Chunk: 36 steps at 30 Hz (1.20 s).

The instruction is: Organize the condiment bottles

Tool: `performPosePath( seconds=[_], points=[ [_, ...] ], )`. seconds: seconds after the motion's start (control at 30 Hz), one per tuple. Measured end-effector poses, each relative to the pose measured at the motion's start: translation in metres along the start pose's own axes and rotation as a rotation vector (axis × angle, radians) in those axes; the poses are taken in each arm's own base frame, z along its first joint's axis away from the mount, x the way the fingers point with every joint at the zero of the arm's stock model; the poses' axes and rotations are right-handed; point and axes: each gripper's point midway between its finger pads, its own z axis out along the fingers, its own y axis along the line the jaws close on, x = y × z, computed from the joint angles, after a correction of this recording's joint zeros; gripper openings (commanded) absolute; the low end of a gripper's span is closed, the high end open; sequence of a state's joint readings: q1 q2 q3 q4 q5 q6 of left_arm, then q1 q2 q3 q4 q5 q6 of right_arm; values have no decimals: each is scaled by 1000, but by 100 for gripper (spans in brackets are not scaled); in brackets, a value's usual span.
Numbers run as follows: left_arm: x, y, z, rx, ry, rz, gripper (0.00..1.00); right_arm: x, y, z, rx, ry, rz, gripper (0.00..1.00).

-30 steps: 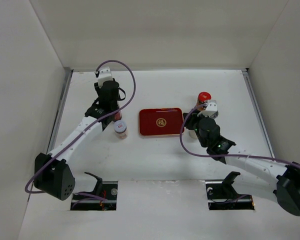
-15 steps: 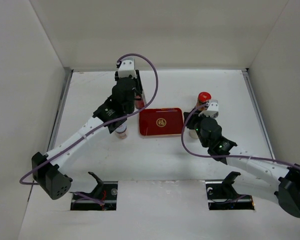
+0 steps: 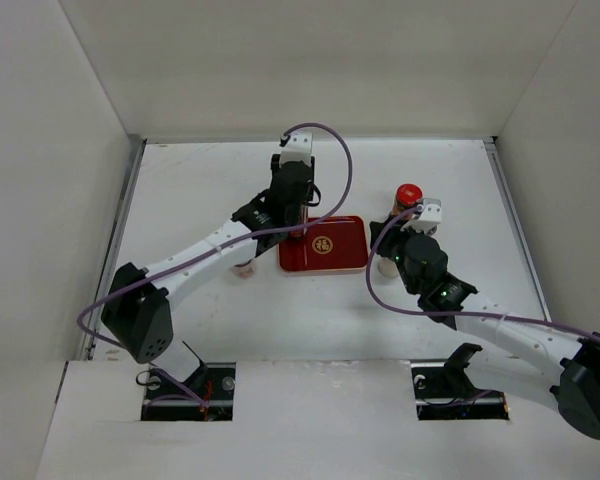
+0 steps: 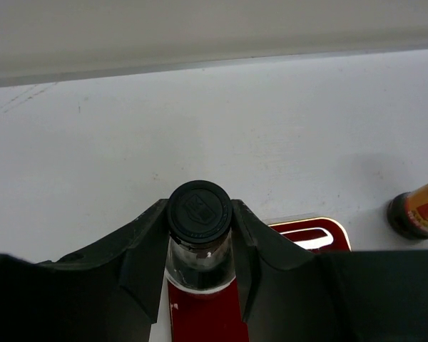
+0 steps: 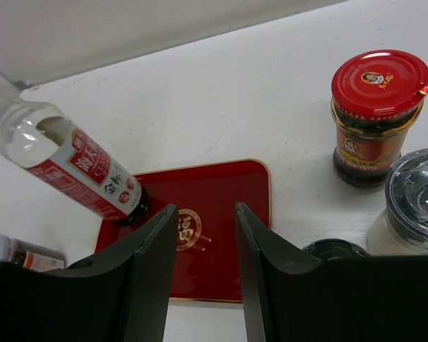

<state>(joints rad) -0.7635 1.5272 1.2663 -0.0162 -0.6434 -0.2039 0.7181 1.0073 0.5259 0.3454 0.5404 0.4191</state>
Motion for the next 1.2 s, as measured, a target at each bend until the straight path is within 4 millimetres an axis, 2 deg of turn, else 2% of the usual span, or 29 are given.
performPosePath(
  seconds=[0.13, 0.23, 0.33, 0.4, 0.53, 0.7, 0.83, 1.03, 1.13, 1.2],
  points=[
    [8, -3, 7, 6, 13, 6, 12, -1, -1, 0, 4, -1, 0, 44],
    [7, -3, 9, 5, 4, -1, 12, -1, -1, 0, 4, -1, 0, 45],
    [9, -2, 10, 3, -3, -8, 18, 0, -1, 0, 4, -1, 0, 50],
    [17, -1, 11, -1, 2, -7, 28, 0, -1, 0, 4, -1, 3, 58],
    [16, 2, 10, -8, -29, -28, 39, 0, -1, 1, 5, -1, 5, 66],
    [15, 8, 2, -11, -50, -42, 75, -1, -2, 1, 8, -1, 4, 77],
    [3, 6, -11, 7, -82, -67, 95, 1, -7, -1, 24, 9, -4, 87],
    [-29, 10, -42, 38, -166, -135, 97, -2, -25, -13, 99, 31, -28, 93],
    [-40, 24, -67, 42, -225, -199, 95, -8, -38, -24, 157, 32, -33, 95],
    [-38, 38, -84, 42, -255, -245, 93, -10, -46, -30, 192, 43, -41, 96]
  ],
)
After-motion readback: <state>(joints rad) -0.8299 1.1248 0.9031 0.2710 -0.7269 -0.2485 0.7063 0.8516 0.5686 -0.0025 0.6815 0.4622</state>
